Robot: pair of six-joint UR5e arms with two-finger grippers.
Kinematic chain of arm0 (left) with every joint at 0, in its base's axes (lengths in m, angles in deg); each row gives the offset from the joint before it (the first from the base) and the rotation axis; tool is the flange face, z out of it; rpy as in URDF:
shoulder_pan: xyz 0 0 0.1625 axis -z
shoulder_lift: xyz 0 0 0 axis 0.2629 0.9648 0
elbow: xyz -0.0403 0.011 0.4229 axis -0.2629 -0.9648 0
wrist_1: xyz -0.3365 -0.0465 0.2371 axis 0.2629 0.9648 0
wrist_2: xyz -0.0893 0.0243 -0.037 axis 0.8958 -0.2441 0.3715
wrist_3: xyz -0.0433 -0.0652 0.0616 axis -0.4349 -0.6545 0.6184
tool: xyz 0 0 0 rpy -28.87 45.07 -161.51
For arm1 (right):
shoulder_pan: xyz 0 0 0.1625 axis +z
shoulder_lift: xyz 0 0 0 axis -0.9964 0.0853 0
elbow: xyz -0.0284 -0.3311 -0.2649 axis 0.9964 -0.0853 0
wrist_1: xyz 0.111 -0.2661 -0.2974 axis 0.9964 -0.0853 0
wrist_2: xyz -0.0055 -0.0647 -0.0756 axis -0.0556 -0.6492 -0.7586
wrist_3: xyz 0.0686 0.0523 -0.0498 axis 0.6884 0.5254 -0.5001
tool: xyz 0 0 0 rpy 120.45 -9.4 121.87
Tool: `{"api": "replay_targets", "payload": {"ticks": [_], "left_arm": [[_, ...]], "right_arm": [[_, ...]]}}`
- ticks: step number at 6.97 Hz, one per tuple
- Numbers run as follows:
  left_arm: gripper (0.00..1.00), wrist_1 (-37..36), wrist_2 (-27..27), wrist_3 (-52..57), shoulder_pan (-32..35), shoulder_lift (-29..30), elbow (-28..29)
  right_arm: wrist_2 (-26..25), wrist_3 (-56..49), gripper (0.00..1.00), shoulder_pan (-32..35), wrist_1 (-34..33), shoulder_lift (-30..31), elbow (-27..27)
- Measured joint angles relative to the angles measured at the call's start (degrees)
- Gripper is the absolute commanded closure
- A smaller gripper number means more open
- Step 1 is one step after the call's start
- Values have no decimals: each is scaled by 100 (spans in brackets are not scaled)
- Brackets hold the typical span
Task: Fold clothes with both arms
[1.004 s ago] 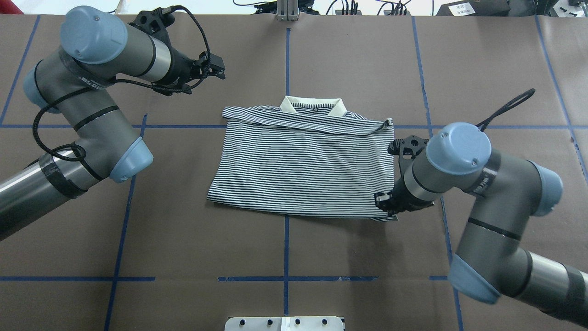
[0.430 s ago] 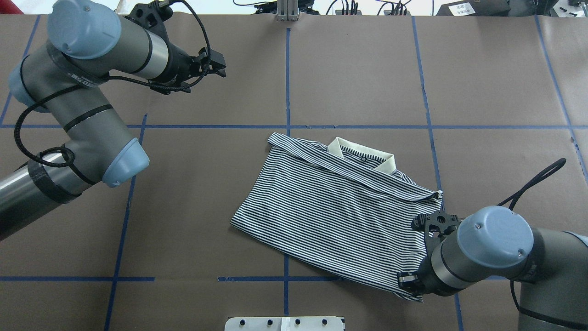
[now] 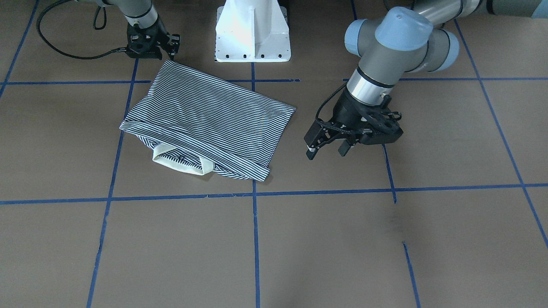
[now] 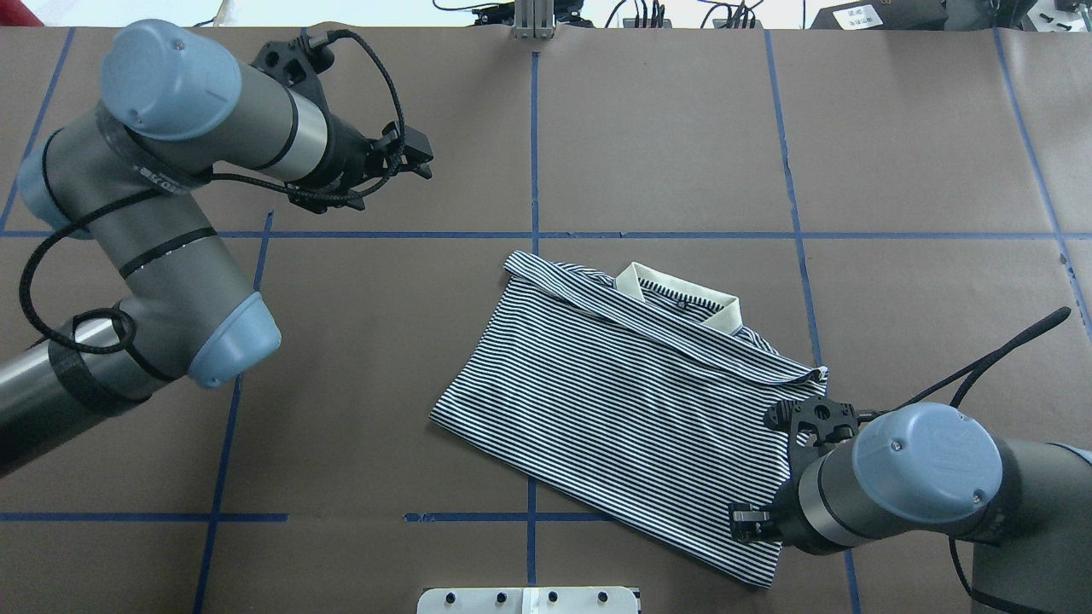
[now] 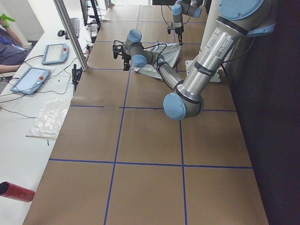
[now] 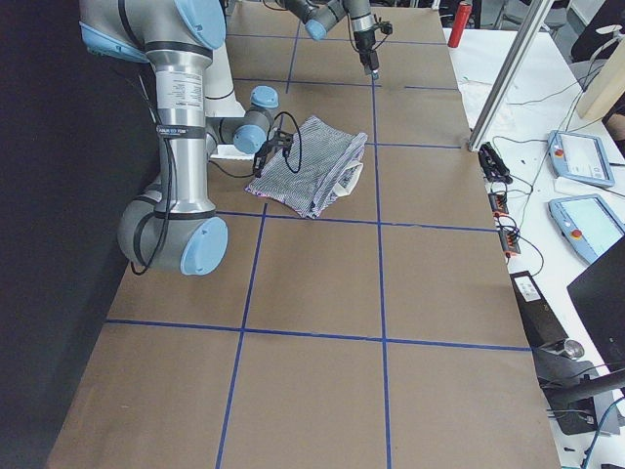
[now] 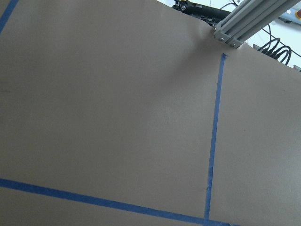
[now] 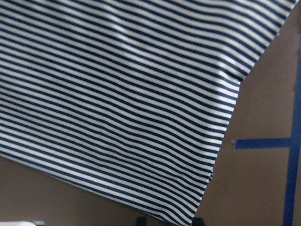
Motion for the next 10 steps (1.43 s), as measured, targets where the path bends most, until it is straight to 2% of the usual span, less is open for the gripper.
{"api": "replay_targets", "payload": {"ticks": [1, 3, 6, 8, 9, 10], "left_arm": [[1, -422, -322, -578, -560, -113, -354], [6, -1268, -1135, -1591, -1653, -127, -600], [14, -1502, -1713, -2371, -2432, -129, -295], [43, -1503, -1807, -2480, -2497, -87, -111], [62, -1503, -1826, -2489, -2499, -86, -89], [96, -1503, -1833, -2492, -2501, -86, -83]], "right_arm": [[-135, 13, 0, 268, 6, -178, -1], [-187, -38, 0, 936, 9, -513, -13], [-157, -119, 0, 1449, 10, -799, -43], [-134, -120, 0, 1495, 10, -837, -69], [-127, -120, 0, 1501, 10, -852, -71], [-116, -118, 0, 1504, 10, -860, -70]]}}
